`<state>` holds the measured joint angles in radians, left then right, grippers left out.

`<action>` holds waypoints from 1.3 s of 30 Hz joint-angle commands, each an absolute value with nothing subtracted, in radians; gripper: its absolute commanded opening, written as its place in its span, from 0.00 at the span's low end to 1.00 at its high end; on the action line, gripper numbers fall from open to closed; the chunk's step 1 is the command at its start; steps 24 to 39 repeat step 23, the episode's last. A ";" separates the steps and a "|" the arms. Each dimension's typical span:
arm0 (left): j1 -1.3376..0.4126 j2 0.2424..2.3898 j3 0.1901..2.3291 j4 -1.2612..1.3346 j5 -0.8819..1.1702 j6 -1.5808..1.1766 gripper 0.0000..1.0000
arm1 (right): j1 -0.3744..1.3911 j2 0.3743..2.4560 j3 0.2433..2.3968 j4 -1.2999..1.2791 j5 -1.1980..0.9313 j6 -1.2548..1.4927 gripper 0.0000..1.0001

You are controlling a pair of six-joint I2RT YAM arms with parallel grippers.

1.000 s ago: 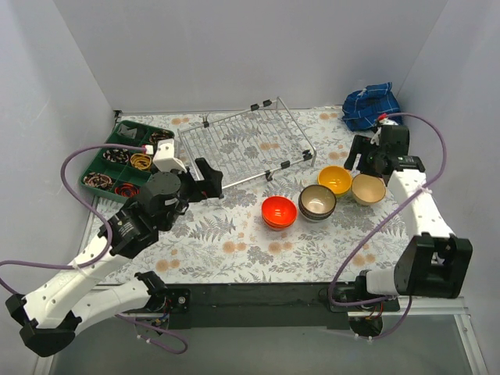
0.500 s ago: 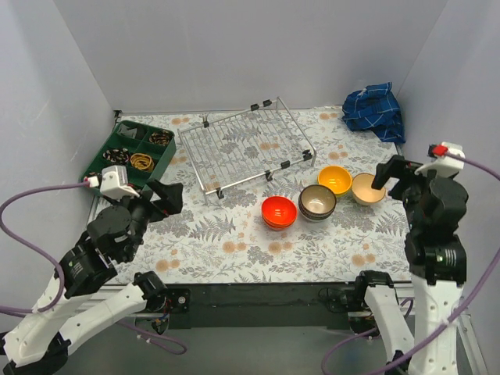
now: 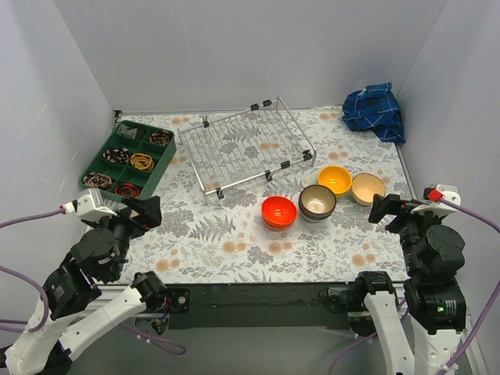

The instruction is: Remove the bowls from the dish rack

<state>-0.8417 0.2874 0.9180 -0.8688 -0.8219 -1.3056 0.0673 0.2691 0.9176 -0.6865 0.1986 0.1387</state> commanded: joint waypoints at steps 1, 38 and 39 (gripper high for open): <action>-0.848 0.340 0.931 -0.900 -0.862 -1.331 0.98 | 0.107 0.238 0.920 -0.673 0.241 0.121 0.99; -0.848 0.310 0.854 -0.822 -0.804 -1.376 0.98 | 0.150 0.193 0.939 -0.732 0.293 0.098 0.99; -0.848 0.310 0.854 -0.822 -0.804 -1.376 0.98 | 0.150 0.193 0.939 -0.732 0.293 0.098 0.99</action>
